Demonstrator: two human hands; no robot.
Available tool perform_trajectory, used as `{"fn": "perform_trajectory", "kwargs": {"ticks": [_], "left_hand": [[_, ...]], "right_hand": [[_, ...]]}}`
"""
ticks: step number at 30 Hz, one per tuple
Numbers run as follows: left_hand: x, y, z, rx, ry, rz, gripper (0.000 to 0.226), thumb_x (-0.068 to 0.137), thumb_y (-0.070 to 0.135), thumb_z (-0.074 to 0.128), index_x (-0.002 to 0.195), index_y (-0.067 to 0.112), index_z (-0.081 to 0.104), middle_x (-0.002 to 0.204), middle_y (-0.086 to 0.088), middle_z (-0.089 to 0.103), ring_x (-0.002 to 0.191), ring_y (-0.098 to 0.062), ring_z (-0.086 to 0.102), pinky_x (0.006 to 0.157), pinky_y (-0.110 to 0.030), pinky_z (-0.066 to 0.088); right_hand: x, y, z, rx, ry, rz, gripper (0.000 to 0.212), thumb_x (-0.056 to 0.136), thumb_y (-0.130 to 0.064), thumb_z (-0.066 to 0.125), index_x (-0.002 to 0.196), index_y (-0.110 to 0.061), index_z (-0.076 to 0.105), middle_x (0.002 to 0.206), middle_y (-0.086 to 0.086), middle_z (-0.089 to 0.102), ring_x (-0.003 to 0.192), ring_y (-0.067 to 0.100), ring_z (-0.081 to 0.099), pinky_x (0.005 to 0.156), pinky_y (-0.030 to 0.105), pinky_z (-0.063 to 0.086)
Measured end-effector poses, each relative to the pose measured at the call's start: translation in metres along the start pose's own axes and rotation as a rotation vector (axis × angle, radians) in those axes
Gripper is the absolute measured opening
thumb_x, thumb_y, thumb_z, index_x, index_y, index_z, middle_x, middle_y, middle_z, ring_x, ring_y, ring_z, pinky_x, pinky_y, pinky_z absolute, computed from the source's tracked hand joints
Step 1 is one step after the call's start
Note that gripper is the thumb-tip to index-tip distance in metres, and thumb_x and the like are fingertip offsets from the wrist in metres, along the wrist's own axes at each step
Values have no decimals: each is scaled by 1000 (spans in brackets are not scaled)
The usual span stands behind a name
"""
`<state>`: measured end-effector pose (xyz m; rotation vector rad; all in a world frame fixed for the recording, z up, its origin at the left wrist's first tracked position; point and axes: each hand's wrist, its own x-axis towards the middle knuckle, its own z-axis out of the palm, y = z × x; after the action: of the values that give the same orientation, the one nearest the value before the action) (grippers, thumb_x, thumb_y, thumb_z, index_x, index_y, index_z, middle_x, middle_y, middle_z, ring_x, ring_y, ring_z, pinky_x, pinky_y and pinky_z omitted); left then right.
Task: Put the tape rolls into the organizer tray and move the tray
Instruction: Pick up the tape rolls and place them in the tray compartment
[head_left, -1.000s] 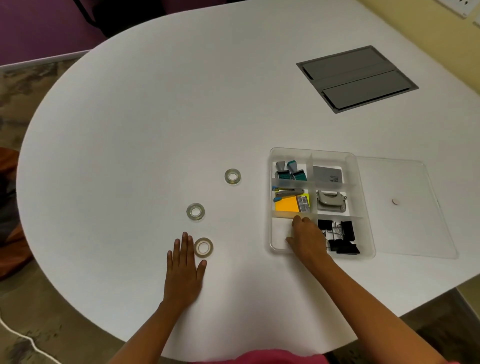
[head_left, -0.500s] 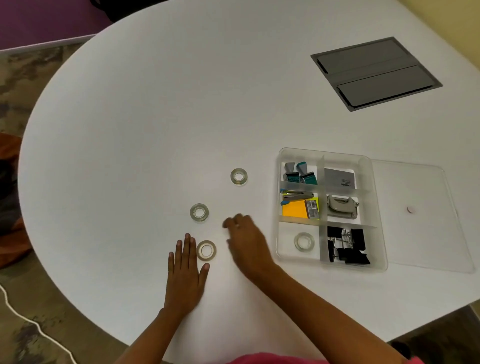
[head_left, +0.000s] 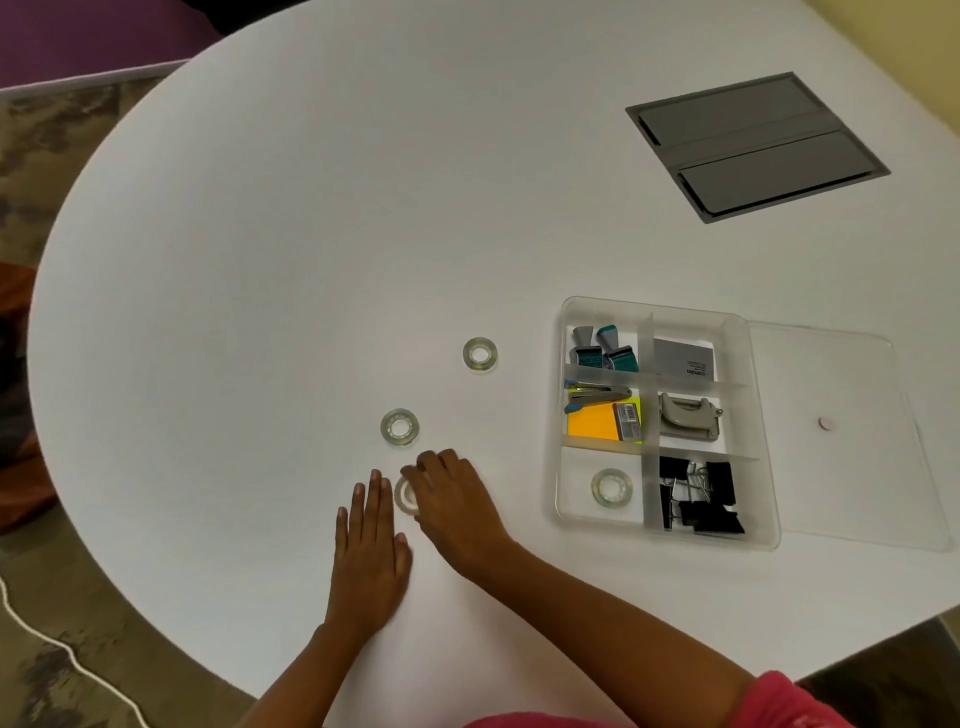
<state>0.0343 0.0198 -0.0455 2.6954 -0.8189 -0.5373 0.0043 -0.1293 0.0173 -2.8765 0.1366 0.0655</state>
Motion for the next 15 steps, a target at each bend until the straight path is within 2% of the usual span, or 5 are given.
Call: {"fn": "perform_trajectory", "kwargs": {"ticks": [3,7,10,12,15], "left_hand": [[-1,1,-1,17,1,1,68,88,36,12,150,9,-1,160,-3,-5,149,-22,-6,122,-40,0],[-2,3,-2,17,3,-7,70,87,38,11,150,9,-1,160,-2,-7,149,-20,-6,122,-40,-1],[-2,4,-2,5,1,-12,71,86,39,10,150,9,-2,159,-1,-9,149,-20,-8,122,-39,-2],[-2,5,-4,1,2,-12,71,86,40,9,149,10,-2,159,-1,-9,149,-20,-8,122,-39,-2],[-3,7,-5,-23,9,-10,72,86,40,10,149,9,0,159,-2,-6,148,-19,-7,121,-40,-1]], "right_hand": [[-13,13,-25,173,211,171,56,69,-23,79,118,-9,57,111,12,62,95,28,59,78,37,53],[-44,49,-51,298,450,512,45,80,-26,69,116,-4,51,109,14,55,97,27,53,82,34,49],[-64,80,-56,274,318,742,45,80,-25,71,112,-2,49,106,17,54,95,32,54,73,38,50],[-72,97,-49,261,132,815,47,82,-30,69,114,-2,50,110,18,55,102,33,51,79,36,46],[-74,111,-39,332,75,834,46,85,-36,66,115,-4,52,112,17,58,106,32,48,86,34,35]]}}
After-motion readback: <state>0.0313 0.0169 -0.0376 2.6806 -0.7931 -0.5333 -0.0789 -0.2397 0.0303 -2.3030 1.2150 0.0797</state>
